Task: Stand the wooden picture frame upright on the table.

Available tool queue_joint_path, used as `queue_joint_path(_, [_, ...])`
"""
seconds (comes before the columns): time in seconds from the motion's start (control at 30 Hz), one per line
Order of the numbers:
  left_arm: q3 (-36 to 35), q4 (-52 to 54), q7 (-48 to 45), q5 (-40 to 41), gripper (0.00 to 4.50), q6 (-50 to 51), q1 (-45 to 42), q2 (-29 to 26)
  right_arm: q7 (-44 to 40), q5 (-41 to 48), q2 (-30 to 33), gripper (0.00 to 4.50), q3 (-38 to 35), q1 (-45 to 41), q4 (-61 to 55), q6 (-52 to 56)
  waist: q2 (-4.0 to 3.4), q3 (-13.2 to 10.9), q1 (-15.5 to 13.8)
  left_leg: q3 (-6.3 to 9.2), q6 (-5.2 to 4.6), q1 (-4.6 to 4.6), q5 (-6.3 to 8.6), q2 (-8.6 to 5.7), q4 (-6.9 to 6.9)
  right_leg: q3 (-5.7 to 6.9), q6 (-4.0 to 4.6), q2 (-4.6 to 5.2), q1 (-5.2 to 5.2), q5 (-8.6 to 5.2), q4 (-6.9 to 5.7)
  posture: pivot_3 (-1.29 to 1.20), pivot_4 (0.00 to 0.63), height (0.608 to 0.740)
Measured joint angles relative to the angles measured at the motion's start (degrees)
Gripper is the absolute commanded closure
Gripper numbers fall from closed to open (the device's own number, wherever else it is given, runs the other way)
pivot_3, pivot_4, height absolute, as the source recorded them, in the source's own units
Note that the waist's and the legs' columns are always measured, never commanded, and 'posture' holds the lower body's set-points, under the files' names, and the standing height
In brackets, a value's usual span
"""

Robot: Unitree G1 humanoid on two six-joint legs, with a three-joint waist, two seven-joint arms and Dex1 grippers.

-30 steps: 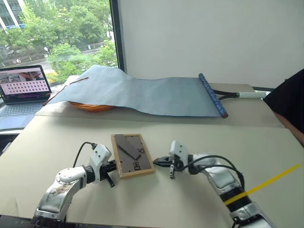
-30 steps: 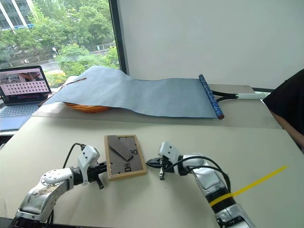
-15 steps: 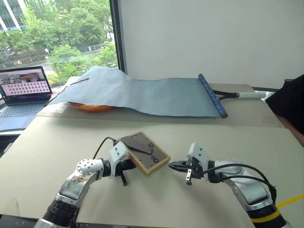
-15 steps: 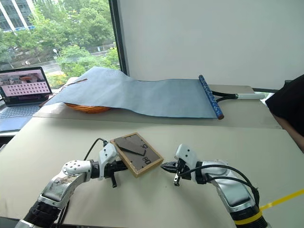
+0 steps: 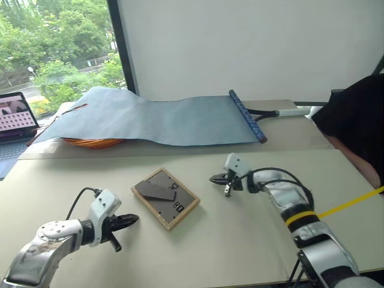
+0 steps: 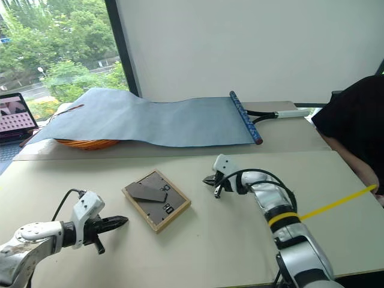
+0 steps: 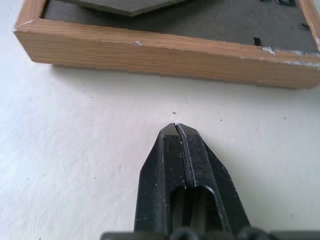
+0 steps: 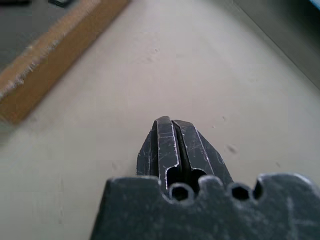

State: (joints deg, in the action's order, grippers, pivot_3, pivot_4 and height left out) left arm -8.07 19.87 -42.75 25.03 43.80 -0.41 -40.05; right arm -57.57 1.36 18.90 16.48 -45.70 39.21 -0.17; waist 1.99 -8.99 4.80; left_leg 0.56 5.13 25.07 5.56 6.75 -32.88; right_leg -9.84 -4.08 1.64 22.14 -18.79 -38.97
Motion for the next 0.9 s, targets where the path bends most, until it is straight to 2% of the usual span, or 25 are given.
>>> queue_joint_path(0.17, [4.1, -1.2, 5.6, -1.4, 4.50, 3.9, -6.7, 4.0, -2.4, -0.3, -3.7, 4.45, 0.8, -0.7, 3.5, -4.2, 0.02, 0.0, -1.5, 0.03, 0.03, 0.03, -0.02, -0.02, -0.19, 0.00, -0.12, 0.00, -0.03, 0.09, -0.01, 0.00, 0.150, 0.714])
queue_joint_path(0.3, [6.2, -3.0, 6.6, -2.7, 4.50, 4.0, -9.8, 4.8, -3.9, 0.4, -3.4, 4.45, 0.3, 3.1, -2.0, -3.2, -0.02, 0.0, -2.2, 0.04, 0.04, 0.03, -0.02, -0.02, -0.13, 0.00, -0.11, -0.02, -0.01, 0.09, -0.01, 0.00, 0.150, 0.714])
queue_joint_path(0.47, [9.7, -3.5, 5.7, -4.4, 4.50, 3.0, -11.5, 4.3, -5.8, 1.4, 0.5, 4.45, 1.0, 11.9, -18.8, 4.5, -0.07, 0.1, -3.1, 0.04, 0.06, 0.08, -0.01, -0.02, -0.07, 0.01, -0.04, -0.01, 0.04, 0.05, 0.01, 0.00, 0.150, 0.714])
queue_joint_path(0.6, [12.9, -3.4, 4.5, -6.8, 4.50, 1.5, -12.9, 2.9, -6.1, 2.6, 4.8, 4.45, 1.8, 19.4, -35.1, 15.4, -0.08, 0.1, -4.0, 0.03, 0.11, 0.11, 0.02, -0.02, -0.08, 0.00, -0.02, 0.00, 0.11, 0.01, 0.04, 0.00, 0.150, 0.714])
queue_joint_path(0.73, [14.6, -3.8, 3.2, -8.3, 4.50, 0.1, -13.7, 1.9, -5.3, 4.3, 7.3, 4.45, 1.8, 22.3, -45.4, 24.3, -0.08, 0.1, -4.1, 0.03, 0.12, 0.10, 0.03, -0.02, -0.10, 0.01, -0.01, 0.00, 0.14, -0.01, 0.09, 0.00, 0.150, 0.714])
queue_joint_path(0.9, [17.0, -5.3, 0.9, -11.0, 4.50, -2.6, -14.7, 0.4, -3.6, 6.4, 7.8, 4.45, 1.7, 22.6, -51.0, 29.7, -0.08, 0.1, -4.2, 0.04, 0.12, 0.09, 0.04, -0.02, -0.14, 0.01, 0.27, 0.02, 0.18, -0.17, 0.22, 0.00, 0.150, 0.714])
